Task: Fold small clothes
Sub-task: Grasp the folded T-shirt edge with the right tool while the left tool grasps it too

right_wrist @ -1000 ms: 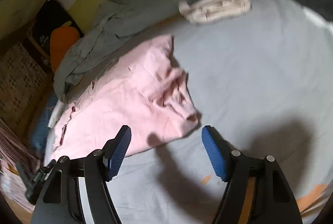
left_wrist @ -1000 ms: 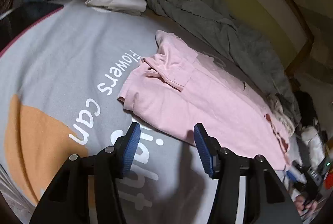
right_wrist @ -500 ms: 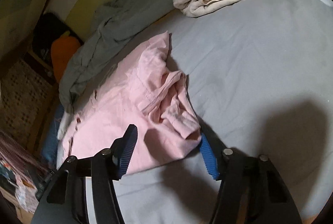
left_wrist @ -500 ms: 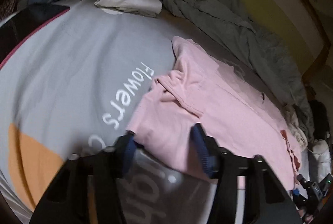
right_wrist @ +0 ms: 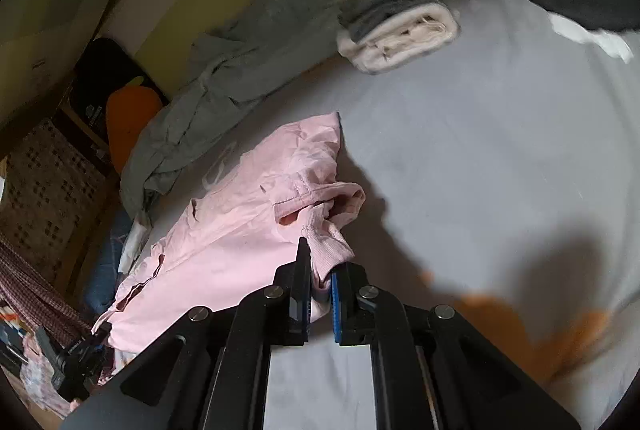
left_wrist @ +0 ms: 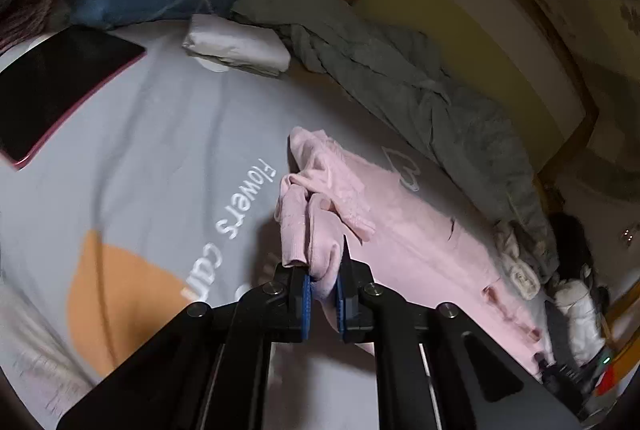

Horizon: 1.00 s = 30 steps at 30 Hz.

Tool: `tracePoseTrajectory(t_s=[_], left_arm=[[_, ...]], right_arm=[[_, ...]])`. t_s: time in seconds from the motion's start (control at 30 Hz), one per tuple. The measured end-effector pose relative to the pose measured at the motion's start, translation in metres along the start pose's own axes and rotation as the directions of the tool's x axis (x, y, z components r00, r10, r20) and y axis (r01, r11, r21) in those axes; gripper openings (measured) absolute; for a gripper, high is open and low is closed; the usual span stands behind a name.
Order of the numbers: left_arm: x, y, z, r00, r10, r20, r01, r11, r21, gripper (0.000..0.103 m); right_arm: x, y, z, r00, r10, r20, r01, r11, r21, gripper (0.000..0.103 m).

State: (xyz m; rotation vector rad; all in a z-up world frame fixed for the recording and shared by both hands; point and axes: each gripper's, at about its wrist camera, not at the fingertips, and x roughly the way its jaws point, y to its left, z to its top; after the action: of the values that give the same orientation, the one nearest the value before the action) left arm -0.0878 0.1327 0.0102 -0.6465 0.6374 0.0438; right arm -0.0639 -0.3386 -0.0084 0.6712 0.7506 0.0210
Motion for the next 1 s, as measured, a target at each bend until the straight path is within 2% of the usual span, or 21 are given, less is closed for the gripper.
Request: tracePoseTrajectory(t_s=[0.1, 0.2, 0.33, 0.4, 0.53, 0.67, 0.77, 0.83, 0.87, 0.93, 0.97, 1.0], left_arm=[[-0.007, -0.004, 0.006, 1.000, -0.020, -0.010, 0.020, 1.000, 0.004, 0.009], [0.004, -0.027, 0.019, 1.000, 0.012, 0.019, -0.013, 0.996, 0.093, 0.009], [0.037, -0.039, 0.050, 1.000, 0.011, -0.012, -0.011, 0.999, 0.040, 0.009], [0.057, -0.042, 0.072, 0.999, -0.002, -0.036, 0.001, 1.000, -0.019, 0.009], [0.108, -0.060, 0.102, 0.995, 0.084, -0.052, -0.083, 0.996, 0.033, 0.009], [0.173, -0.063, 0.119, 0.982, 0.157, -0.105, -0.150, 0.986, 0.066, 0.009], [0.212, -0.051, 0.120, 0.973, 0.177, -0.147, -0.172, 0.984, 0.043, 0.009], [0.226, -0.044, 0.119, 0.975, 0.155, -0.158, -0.152, 0.988, 0.028, 0.009], [0.233, -0.042, 0.119, 0.978, 0.123, -0.171, -0.116, 0.992, 0.050, 0.010], [0.234, -0.040, 0.116, 0.980, 0.107, -0.165, -0.089, 0.989, 0.114, 0.012], [0.229, -0.040, 0.114, 0.985, 0.087, -0.151, -0.068, 0.989, 0.130, 0.016], [0.222, -0.043, 0.112, 0.988, 0.072, -0.134, -0.051, 0.986, 0.157, 0.029]], right_arm=[[-0.003, -0.008, -0.002, 0.999, 0.023, -0.025, -0.022, 0.999, 0.041, 0.007], [0.004, 0.012, 0.012, 1.000, -0.011, 0.010, 0.011, 0.999, -0.052, 0.007], [0.024, 0.033, 0.052, 0.999, 0.008, 0.040, -0.005, 0.997, -0.072, 0.007], [0.045, 0.041, 0.076, 0.999, -0.004, 0.037, 0.006, 0.998, -0.062, 0.008], [0.106, 0.055, 0.118, 0.999, -0.034, 0.006, 0.034, 0.998, -0.048, 0.008], [0.164, 0.061, 0.139, 0.994, -0.101, -0.037, 0.099, 0.993, -0.067, 0.008], [0.201, 0.059, 0.144, 0.989, -0.135, -0.064, 0.130, 0.989, -0.077, 0.008], [0.214, 0.057, 0.145, 0.989, -0.134, -0.059, 0.129, 0.988, -0.082, 0.014], [0.219, 0.057, 0.146, 0.986, -0.155, -0.064, 0.148, 0.983, -0.106, 0.016], [0.223, 0.064, 0.145, 0.977, -0.203, -0.066, 0.187, 0.962, -0.199, 0.025], [0.219, 0.066, 0.146, 0.975, -0.217, -0.047, 0.201, 0.953, -0.229, 0.044], [0.212, 0.067, 0.147, 0.975, -0.223, -0.012, 0.214, 0.948, -0.235, 0.072]])
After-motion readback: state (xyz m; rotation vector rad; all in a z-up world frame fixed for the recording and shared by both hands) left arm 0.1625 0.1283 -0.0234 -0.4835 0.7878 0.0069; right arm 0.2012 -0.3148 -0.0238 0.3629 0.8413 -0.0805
